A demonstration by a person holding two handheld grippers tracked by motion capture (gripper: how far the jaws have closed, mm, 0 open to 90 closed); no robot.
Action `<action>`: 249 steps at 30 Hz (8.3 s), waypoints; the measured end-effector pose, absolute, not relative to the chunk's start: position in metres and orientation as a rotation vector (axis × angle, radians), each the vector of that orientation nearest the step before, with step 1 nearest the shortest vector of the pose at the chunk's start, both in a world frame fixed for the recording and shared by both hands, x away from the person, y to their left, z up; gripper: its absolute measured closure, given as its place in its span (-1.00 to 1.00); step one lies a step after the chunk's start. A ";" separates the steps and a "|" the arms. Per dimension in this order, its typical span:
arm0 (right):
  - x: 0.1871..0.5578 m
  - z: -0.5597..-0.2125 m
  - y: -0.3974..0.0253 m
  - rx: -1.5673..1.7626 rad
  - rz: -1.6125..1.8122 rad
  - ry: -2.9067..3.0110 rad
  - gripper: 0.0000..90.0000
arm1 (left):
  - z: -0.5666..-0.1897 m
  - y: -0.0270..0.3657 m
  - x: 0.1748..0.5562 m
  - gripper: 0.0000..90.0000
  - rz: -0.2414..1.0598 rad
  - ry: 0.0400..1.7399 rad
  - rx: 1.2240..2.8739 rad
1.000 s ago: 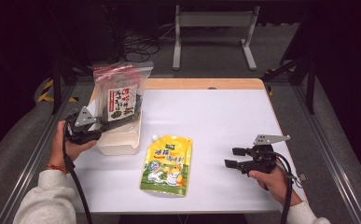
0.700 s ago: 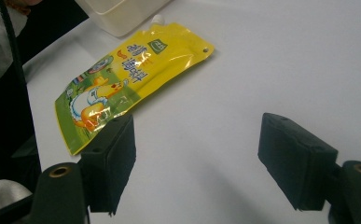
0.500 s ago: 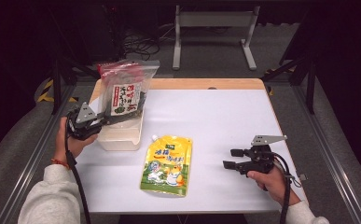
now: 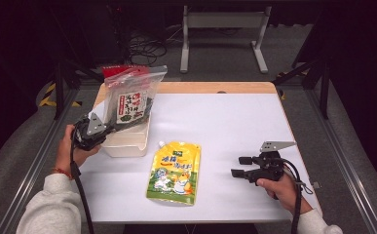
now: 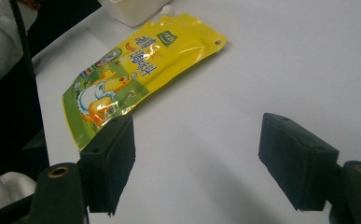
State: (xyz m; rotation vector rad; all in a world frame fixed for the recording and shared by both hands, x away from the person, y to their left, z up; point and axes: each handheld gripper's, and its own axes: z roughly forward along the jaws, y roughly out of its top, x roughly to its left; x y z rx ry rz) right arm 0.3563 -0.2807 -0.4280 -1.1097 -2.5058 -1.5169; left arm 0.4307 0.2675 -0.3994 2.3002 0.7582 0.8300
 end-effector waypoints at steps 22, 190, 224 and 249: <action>0.356 -0.428 -0.285 -1.124 -1.531 -2.475 -0.41 | -0.378 0.273 0.438 0.58 0.660 0.811 2.060; 0.374 -0.465 -0.129 -1.172 -1.402 -2.469 0.78 | -0.466 0.166 0.345 -0.17 -0.180 0.818 2.087; 0.349 -0.451 -0.145 -0.838 -1.674 -2.621 0.91 | -0.458 0.140 0.366 -0.33 -0.204 0.806 2.003; 0.336 -0.417 -0.170 -0.811 -1.735 -2.689 0.33 | -0.413 0.149 0.340 0.94 0.103 0.538 1.950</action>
